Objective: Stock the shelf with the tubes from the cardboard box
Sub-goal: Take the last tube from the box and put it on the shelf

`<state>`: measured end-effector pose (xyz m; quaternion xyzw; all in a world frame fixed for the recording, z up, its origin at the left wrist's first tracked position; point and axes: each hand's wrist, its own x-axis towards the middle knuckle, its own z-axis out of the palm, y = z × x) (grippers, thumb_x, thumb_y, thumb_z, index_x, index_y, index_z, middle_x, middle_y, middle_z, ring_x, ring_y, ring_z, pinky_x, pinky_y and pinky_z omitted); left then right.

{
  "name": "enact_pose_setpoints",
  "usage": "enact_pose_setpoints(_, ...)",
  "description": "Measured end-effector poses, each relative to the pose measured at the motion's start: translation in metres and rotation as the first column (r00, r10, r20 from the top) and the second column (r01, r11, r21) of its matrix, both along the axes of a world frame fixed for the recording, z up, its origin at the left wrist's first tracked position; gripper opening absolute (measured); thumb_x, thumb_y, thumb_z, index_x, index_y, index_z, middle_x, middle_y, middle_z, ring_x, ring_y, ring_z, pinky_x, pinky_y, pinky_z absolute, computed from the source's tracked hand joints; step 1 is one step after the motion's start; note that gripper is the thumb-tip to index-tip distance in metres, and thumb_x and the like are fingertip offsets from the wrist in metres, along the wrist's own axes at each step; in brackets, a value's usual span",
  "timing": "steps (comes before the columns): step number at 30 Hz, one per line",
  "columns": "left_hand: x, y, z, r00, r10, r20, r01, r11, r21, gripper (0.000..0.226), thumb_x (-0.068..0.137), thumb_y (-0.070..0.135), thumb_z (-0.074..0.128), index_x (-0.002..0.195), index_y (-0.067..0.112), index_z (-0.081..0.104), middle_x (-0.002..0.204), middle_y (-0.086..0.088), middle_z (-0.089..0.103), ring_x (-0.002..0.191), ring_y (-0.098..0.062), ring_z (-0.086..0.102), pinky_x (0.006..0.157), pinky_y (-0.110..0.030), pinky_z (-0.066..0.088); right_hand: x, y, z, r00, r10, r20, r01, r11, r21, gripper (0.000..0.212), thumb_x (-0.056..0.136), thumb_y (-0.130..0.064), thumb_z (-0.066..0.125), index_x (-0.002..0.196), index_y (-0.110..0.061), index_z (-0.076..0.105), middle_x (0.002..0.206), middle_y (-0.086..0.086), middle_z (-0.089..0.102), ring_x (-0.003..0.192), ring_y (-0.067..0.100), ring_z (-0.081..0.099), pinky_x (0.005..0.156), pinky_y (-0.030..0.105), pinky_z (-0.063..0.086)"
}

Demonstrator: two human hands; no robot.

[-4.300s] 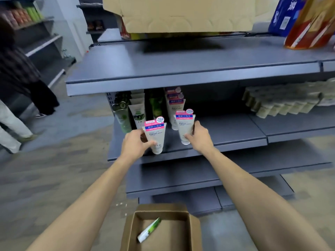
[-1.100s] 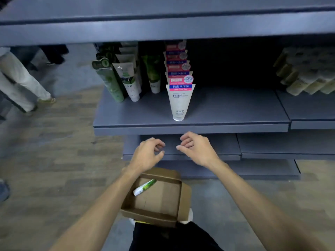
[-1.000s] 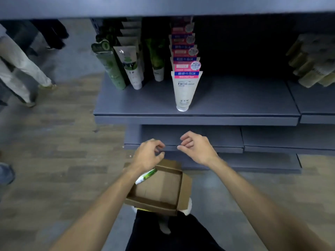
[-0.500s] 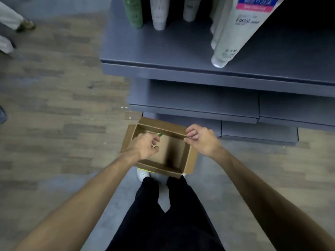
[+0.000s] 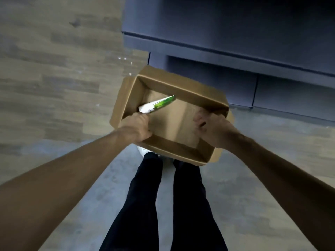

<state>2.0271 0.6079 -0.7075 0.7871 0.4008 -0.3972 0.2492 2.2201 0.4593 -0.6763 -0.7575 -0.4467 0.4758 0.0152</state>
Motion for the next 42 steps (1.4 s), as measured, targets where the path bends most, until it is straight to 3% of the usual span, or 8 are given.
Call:
enact_pose_setpoints(9,0.026,0.018,-0.089,0.962,-0.254,-0.099,0.272,0.915,0.297,0.035,0.098,0.026,0.052,0.129,0.01,0.048,0.127,-0.012,0.054,0.109,-0.027,0.062,0.08,-0.034,0.051,-0.011,0.004,-0.056,0.998,0.046,-0.033,-0.048,0.996,-0.075,0.038,0.093,-0.031,0.062,0.126,-0.017,0.049,0.123,0.004,0.065,0.111,0.024,0.061,0.094,0.042,0.052)
enact_pose_setpoints(16,0.044,0.022,-0.124,0.971,-0.232,-0.056,0.234,0.888,0.396,0.027,0.1,0.013,0.044,0.125,0.009,0.052,0.128,-0.014,0.055,0.112,-0.03,0.06,0.085,-0.036,0.05,-0.015,-0.006,-0.073,0.998,-0.024,-0.067,0.02,0.998,-0.058,0.039,0.094,-0.03,0.061,0.128,-0.017,0.047,0.117,0.008,0.066,0.106,0.025,0.063,0.09,0.042,0.054)
enact_pose_setpoints(19,0.042,0.024,-0.114,0.988,-0.152,0.003,0.142,0.932,0.333,0.027,0.099,0.024,0.052,0.122,0.01,0.054,0.123,-0.013,0.059,0.108,-0.031,0.063,0.084,-0.038,0.05,-0.016,-0.013,-0.067,0.997,-0.022,-0.072,0.015,0.995,-0.098,0.041,0.094,-0.03,0.06,0.13,-0.017,0.046,0.12,0.009,0.064,0.109,0.027,0.061,0.092,0.043,0.053)
enact_pose_setpoints(22,0.028,0.018,-0.072,0.987,0.011,0.158,-0.046,0.975,0.219,0.038,0.092,0.038,0.064,0.116,0.009,0.059,0.116,-0.014,0.061,0.105,-0.036,0.063,0.084,-0.038,0.049,-0.012,-0.014,-0.043,0.999,-0.009,-0.042,0.004,0.994,-0.112,0.043,0.093,-0.031,0.061,0.13,-0.014,0.049,0.124,0.009,0.063,0.116,0.028,0.058,0.096,0.041,0.05)
enact_pose_setpoints(27,0.007,0.01,0.043,0.87,0.103,0.482,-0.17,0.981,0.097,0.031,0.084,0.034,0.074,0.081,0.016,0.049,0.083,-0.006,0.049,0.082,-0.034,0.059,0.064,-0.032,0.037,-0.006,-0.006,0.033,0.998,-0.057,0.021,0.059,0.993,-0.104,0.043,0.091,-0.027,0.061,0.131,-0.013,0.051,0.125,0.006,0.061,0.116,0.027,0.058,0.093,0.029,0.047)
enact_pose_setpoints(32,0.007,0.007,0.149,0.759,0.163,0.63,-0.283,0.955,0.094,0.028,0.084,0.028,0.075,0.085,0.008,0.055,0.082,-0.017,0.062,0.077,-0.037,0.058,0.06,-0.031,0.03,-0.005,0.019,0.133,0.986,-0.165,0.025,0.164,0.986,0.02,0.032,0.091,-0.025,0.063,0.121,-0.015,0.056,0.112,0.005,0.067,0.106,0.024,0.061,0.093,0.034,0.049)
enact_pose_setpoints(36,0.017,0.018,0.2,0.698,0.169,0.696,-0.308,0.948,0.079,0.028,0.084,0.03,0.074,0.093,0.007,0.061,0.086,-0.014,0.067,0.08,-0.035,0.062,0.064,-0.035,0.042,-0.001,0.044,0.192,0.972,-0.228,0.053,0.218,0.964,0.154,0.032,0.088,-0.026,0.065,0.118,-0.019,0.057,0.108,0.001,0.07,0.104,0.023,0.064,0.096,0.035,0.049)
enact_pose_setpoints(42,0.038,0.034,0.267,0.573,0.089,0.815,-0.349,0.926,0.144,0.029,0.083,0.032,0.075,0.085,0.009,0.058,0.078,-0.008,0.059,0.073,-0.029,0.056,0.063,-0.033,0.035,0.008,0.061,0.263,0.921,-0.389,0.004,0.356,0.848,0.393,0.03,0.088,-0.029,0.065,0.116,-0.021,0.057,0.105,-0.003,0.07,0.093,0.015,0.068,0.092,0.034,0.052)
